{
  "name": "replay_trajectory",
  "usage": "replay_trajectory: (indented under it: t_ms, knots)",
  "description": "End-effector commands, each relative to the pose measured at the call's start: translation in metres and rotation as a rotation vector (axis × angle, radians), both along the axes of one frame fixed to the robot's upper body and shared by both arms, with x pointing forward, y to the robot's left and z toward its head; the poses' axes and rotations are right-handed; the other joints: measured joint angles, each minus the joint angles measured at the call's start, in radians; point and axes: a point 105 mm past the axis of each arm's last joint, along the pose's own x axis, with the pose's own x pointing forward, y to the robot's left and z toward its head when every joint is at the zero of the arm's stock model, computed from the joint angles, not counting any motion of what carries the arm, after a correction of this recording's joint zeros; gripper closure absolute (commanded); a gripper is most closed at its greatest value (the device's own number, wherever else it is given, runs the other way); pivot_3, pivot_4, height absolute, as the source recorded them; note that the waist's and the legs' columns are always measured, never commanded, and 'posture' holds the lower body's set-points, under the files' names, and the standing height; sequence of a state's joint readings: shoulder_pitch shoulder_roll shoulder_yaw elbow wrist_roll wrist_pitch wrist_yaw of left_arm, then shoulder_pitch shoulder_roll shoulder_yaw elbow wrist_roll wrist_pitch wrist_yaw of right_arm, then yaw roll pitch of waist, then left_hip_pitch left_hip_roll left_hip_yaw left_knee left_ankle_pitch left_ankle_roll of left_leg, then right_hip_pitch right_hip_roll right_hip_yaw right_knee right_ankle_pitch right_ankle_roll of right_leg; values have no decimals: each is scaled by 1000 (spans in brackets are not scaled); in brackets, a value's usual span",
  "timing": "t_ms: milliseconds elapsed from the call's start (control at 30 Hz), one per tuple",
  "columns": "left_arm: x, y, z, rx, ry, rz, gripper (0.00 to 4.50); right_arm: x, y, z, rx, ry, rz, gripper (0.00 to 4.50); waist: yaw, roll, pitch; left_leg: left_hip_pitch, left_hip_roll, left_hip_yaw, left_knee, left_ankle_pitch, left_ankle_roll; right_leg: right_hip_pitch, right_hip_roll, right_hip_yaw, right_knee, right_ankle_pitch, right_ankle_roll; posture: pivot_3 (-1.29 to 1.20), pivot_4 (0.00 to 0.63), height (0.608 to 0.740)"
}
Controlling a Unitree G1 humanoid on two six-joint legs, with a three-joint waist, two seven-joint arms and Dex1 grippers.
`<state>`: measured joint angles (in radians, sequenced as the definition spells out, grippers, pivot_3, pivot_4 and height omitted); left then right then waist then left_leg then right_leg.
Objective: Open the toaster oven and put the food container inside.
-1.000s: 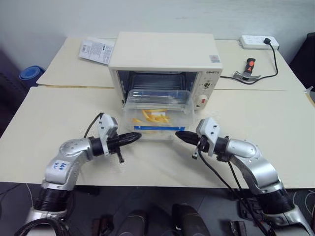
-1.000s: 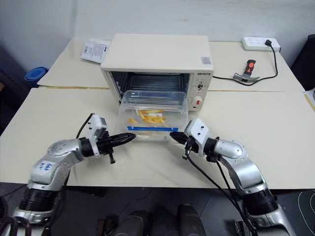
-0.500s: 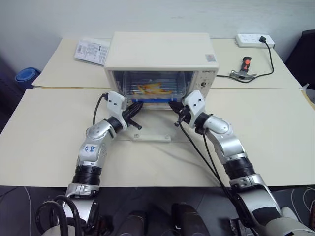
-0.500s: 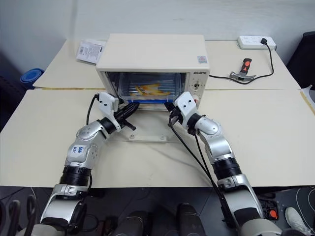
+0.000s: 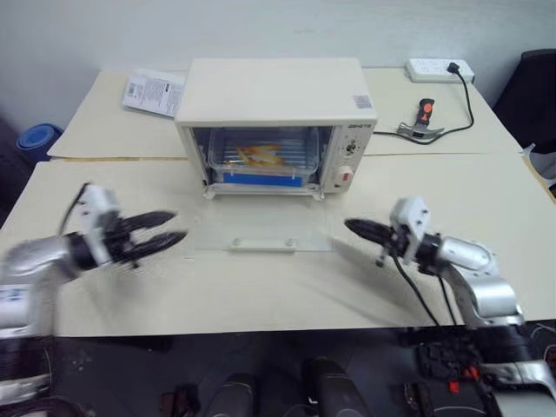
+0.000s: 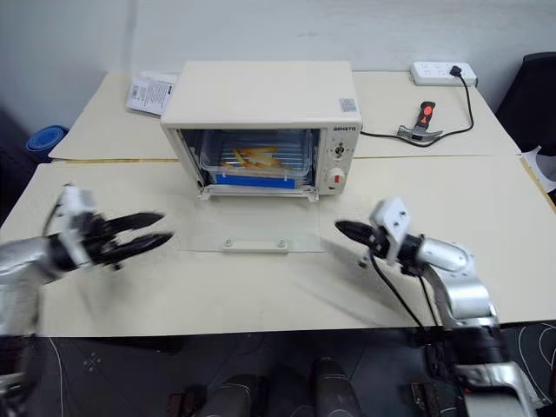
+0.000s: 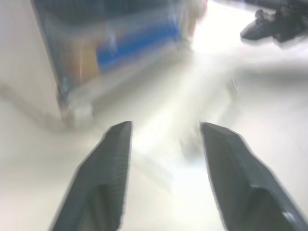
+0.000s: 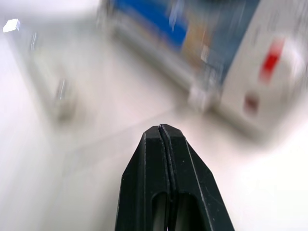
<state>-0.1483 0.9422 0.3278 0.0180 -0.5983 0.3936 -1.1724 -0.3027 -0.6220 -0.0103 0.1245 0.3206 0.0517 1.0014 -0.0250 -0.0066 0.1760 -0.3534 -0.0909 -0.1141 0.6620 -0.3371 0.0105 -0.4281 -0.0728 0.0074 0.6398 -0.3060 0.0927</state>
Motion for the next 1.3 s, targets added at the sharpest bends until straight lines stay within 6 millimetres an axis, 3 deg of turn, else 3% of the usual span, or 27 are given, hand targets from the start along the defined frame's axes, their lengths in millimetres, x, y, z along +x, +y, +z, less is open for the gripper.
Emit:
replay_trajectory:
  t_ms: [33, 133, 300, 433, 667, 733, 800, 900, 1033, 1233, 1300]
  knots:
    - [-26, -3, 5, 23, 24, -195, 820, -11, 15, -13, -44, -25, 129, 4500, 0, 2, 1, 0, 0, 0, 0, 0, 0, 0, 0, 0, 0, 0, 0, 0, 150, 740]
    - [-32, -7, 11, -18, -36, -259, 52, -11, 34, -17, 2, -44, 188, 4500, 0, 2, 1, 0, 0, 0, 1, 0, 0, 0, 0, 0, 0, 0, 0, 0, 150, 740]
    - [-26, -9, 22, -124, -120, -194, 52, -4, 61, 8, 168, -138, 222, 4500, -2, 2, 1, 0, 0, 0, 1, 0, -1, -2, 0, 0, 2, 0, 0, 0, 150, 740]
    - [-22, -10, 24, -171, -186, -123, 52, 3, 66, 33, 303, -200, 193, 4500, 0, 2, 1, -1, 0, 0, 1, 0, -1, -1, 0, 0, 2, 0, 0, 0, 150, 740]
    - [-7, 2, 23, -242, -308, 123, 52, 2, 63, 107, 604, -342, 167, 4500, 0, 2, 1, -1, 0, -1, 2, 0, -1, -1, 0, -1, 3, 0, 0, 0, 150, 740]
    - [-5, 10, 9, -180, -322, 185, 52, 1, 60, 116, 612, -337, 180, 4500, -1, 2, 1, -1, 0, -1, 2, 0, -1, -2, 0, -1, 3, 0, 0, 0, 150, 740]
    - [-7, 13, -2, -132, -320, 212, 52, -2, 59, 111, 536, -309, 215, 4500, 0, 2, 1, -1, 0, 0, 1, 0, -1, -2, 0, -1, 2, 0, 0, 0, 150, 740]
    - [-10, 14, -13, -70, -298, 233, 0, -15, 55, 81, 305, -244, 311, 3615, 4, 2, 1, -1, 0, 0, 1, -1, 0, -1, 0, -1, 1, 0, 0, 0, 150, 740]
    - [-20, 14, -16, 6, -297, 218, 0, -23, 33, 52, 111, -214, 331, 2295, 21, 2, 1, -1, 0, 0, 1, -1, 1, 0, 0, 0, -2, 0, 0, 0, 150, 740]
    - [-34, 17, -30, 35, -247, 233, 0, -25, 5, 16, 79, -164, 235, 206, 23, 2, 1, 0, 1, 1, 1, -1, 1, 1, 0, 0, -2, 0, 0, 0, 150, 740]
    - [-36, 17, -37, 52, -219, 236, 0, -22, 1, 13, 107, -173, 187, 37, 22, 2, 1, 0, 1, 1, 1, -1, 1, 0, 0, 0, -1, 0, 0, 0, 150, 740]
